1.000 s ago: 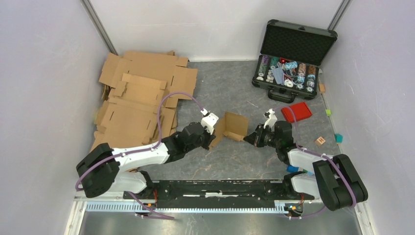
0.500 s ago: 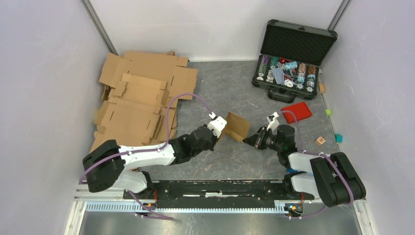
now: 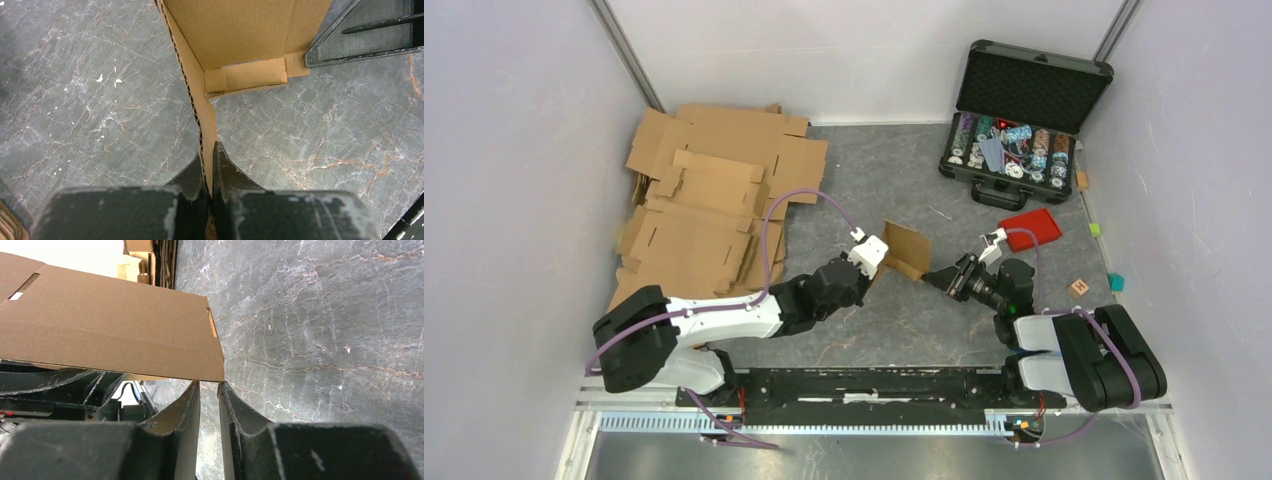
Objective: Fold the paper box
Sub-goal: Fold the paper box at the center of the board.
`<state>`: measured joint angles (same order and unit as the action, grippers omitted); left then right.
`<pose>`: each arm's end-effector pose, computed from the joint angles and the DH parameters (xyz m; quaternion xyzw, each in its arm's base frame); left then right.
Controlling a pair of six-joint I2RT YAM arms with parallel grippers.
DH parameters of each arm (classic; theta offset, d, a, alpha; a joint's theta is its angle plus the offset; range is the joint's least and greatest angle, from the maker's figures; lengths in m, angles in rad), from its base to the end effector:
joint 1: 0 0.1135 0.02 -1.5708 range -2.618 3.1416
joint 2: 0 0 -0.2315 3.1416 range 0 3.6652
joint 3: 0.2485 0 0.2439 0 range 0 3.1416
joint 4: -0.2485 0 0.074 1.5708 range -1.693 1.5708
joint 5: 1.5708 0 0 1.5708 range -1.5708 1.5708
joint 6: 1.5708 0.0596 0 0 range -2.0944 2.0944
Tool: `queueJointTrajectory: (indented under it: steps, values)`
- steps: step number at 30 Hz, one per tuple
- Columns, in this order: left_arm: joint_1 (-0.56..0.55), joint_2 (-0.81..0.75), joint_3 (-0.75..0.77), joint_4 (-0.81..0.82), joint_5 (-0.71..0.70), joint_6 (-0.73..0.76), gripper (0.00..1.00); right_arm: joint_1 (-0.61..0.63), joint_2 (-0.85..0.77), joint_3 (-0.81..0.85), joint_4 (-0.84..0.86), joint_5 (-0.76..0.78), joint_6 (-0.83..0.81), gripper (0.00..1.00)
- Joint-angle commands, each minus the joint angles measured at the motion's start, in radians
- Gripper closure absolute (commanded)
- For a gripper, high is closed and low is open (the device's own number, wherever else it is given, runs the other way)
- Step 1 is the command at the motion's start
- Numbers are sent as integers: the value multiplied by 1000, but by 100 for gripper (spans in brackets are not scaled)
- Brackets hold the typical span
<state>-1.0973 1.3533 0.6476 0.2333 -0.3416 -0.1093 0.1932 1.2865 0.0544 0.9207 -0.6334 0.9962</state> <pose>0.1568 -0.2622 0.1727 0.3204 0.7821 -0.1725 0.5059 0.1958 0.0742 0.0953 0.1313 0.7786 0.5220 0.3225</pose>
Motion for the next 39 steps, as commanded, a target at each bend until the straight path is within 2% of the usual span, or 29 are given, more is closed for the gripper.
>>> queueJointTrajectory:
  steps: [1,7,15,18,22,24,26,30,36,39]
  values:
    - [-30,17,8,-60,87,45,98,1,-8,13,213,-54,46,73]
    - [-29,-17,-20,-11,122,14,98,1,5,22,192,-42,19,69]
    - [-29,-53,-47,15,128,0,98,2,1,36,136,-28,-27,73]
    - [-29,-53,-43,11,135,-4,98,1,-5,39,118,-22,-40,78]
    - [-29,-68,-49,17,141,-7,98,1,-23,43,70,-6,-67,92]
    - [-28,-75,-58,24,135,9,98,0,-33,48,39,-4,-67,96]
    - [-29,-78,-63,23,118,27,98,2,-42,53,24,-15,-45,100]
    - [-29,-67,-65,32,74,46,98,1,-61,53,21,-37,20,100]
    - [-29,-1,-54,55,-38,62,98,-3,-83,18,207,-92,205,100]
    - [-31,24,-40,51,-33,59,98,-3,-99,20,240,-106,246,100]
